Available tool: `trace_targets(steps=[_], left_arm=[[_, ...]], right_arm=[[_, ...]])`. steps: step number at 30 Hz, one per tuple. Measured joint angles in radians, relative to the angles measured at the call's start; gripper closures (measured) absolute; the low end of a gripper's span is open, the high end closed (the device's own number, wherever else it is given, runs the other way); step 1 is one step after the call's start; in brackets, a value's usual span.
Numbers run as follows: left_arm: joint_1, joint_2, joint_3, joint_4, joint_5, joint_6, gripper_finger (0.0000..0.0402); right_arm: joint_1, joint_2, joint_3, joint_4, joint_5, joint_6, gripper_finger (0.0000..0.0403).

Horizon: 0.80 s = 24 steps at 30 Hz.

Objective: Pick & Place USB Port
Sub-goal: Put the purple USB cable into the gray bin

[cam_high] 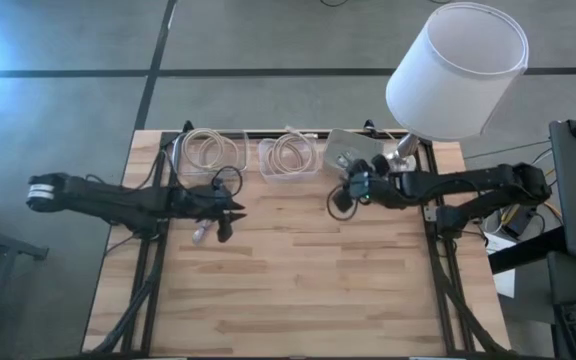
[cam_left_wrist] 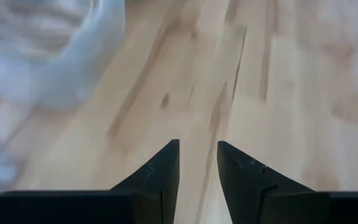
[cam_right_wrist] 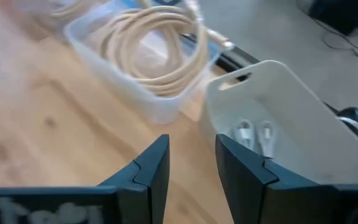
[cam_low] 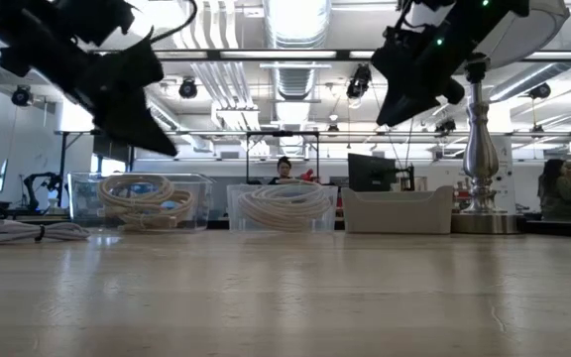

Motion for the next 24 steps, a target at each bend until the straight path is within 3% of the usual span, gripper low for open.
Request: trace_targets(steps=[8,14,24], left_arm=[[-0.002,-0.039,-0.004,-0.353,0.035,-0.143,0.0291],[-0.003,-0.037,-0.005,-0.572,0.063,-0.319,0.0291],[-0.004,-0.027,-0.009,-0.716,0.089,-0.468,0.0291]], right_arm=[[0.096,0.053,0.0,0.013,-0.011,0.001,0.0269],[0.1,0.102,0.0,0.039,-0.175,0.001,0.0267],[0.1,0.135,0.0,0.052,-0.189,0.0,0.0281]])
